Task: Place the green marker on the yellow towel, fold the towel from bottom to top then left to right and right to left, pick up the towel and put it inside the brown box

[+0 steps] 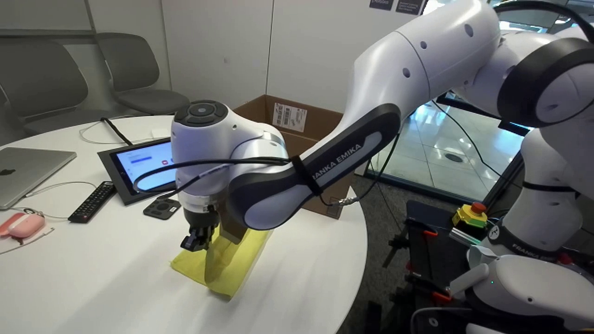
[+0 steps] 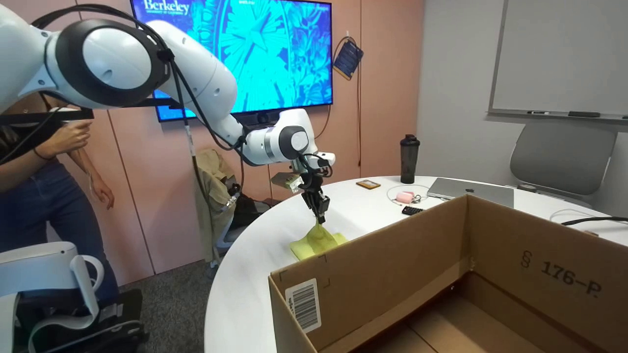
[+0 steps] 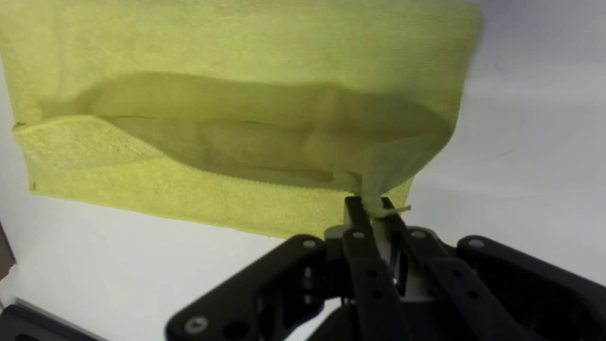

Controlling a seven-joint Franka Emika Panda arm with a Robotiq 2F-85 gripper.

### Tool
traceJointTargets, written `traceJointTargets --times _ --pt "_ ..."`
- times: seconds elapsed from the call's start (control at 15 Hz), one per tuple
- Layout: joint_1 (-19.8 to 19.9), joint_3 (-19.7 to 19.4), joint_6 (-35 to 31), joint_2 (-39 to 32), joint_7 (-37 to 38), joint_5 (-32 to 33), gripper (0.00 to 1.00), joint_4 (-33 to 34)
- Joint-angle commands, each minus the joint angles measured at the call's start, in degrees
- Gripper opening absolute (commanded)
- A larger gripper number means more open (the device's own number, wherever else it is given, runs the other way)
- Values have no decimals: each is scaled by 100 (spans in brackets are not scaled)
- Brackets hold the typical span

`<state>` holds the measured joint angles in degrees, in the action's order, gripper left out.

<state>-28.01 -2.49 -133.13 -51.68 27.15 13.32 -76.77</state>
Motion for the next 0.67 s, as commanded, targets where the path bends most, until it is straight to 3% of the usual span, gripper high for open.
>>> traceJointTargets --times 0.0,0.6 --pt "-74 -72 500 -859 126 -4 14 1334" --pt "-41 -79 1495 -2193 287 -93 13 3484"
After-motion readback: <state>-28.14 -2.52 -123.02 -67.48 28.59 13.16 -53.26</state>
